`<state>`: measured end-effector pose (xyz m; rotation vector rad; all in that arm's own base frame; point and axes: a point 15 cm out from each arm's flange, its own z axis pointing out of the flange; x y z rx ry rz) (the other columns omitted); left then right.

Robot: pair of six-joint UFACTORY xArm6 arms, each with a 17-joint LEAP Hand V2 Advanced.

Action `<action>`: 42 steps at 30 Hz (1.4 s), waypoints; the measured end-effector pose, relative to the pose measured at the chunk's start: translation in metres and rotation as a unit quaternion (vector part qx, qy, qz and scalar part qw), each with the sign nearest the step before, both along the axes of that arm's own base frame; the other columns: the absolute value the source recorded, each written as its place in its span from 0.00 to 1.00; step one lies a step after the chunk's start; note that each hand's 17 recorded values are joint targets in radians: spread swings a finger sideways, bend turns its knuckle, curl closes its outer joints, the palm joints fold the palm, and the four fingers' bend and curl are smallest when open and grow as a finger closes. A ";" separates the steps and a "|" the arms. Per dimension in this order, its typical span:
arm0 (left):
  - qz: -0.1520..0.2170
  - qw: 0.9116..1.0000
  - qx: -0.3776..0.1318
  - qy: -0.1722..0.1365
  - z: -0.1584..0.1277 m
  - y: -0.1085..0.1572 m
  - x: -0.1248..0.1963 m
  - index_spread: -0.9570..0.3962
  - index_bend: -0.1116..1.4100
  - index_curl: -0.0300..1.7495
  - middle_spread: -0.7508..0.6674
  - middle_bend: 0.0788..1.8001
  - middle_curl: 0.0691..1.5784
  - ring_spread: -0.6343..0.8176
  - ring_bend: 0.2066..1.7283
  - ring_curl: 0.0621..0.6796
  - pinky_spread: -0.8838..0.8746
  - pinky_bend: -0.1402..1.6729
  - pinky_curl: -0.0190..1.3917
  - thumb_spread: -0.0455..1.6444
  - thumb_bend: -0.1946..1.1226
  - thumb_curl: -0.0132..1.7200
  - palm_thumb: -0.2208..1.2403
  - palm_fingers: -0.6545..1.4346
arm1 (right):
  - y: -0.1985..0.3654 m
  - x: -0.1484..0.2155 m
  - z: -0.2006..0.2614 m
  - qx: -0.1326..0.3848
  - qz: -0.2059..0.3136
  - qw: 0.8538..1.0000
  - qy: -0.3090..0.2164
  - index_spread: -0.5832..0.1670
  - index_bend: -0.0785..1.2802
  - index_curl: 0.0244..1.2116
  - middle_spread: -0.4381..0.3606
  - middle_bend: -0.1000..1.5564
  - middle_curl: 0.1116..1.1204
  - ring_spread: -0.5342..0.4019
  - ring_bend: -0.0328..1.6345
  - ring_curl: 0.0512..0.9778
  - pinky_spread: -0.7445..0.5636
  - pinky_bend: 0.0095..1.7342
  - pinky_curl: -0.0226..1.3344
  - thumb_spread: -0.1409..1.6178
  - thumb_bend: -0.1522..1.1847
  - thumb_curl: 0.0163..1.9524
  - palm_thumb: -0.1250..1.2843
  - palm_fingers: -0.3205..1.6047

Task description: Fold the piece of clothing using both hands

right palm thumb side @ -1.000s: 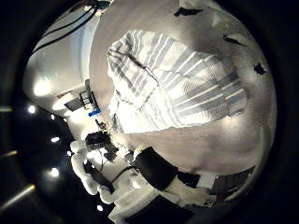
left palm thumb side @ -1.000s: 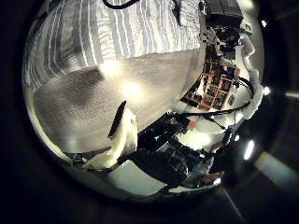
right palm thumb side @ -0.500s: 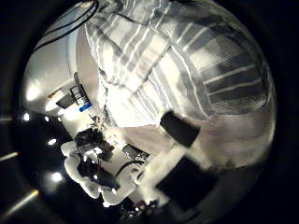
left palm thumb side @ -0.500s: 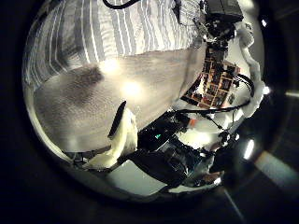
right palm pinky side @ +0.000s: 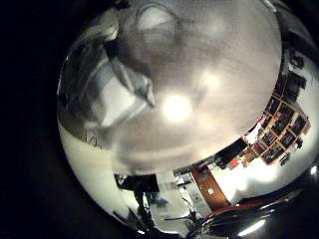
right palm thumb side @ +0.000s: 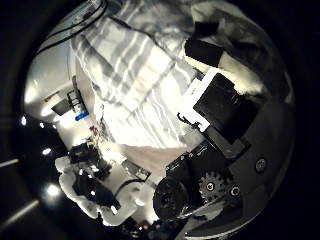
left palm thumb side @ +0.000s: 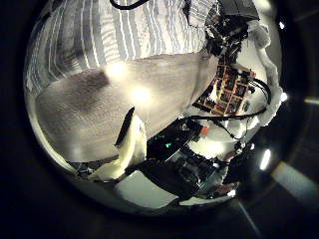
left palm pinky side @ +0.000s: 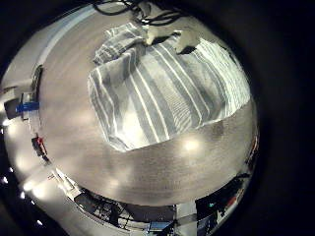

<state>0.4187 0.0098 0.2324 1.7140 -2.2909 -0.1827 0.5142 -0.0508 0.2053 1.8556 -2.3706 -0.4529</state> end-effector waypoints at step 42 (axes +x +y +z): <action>0.046 0.999 -0.012 -0.002 0.004 0.058 -0.019 0.79 0.19 0.21 0.82 0.06 0.15 0.81 0.21 0.26 0.80 0.25 0.24 0.74 0.14 0.18 0.45 0.32 | 0.179 -0.047 0.196 0.025 0.152 0.980 -0.128 0.30 0.74 0.89 0.38 0.89 0.67 0.37 0.90 0.65 0.42 0.75 0.60 0.65 0.11 0.47 0.86 0.75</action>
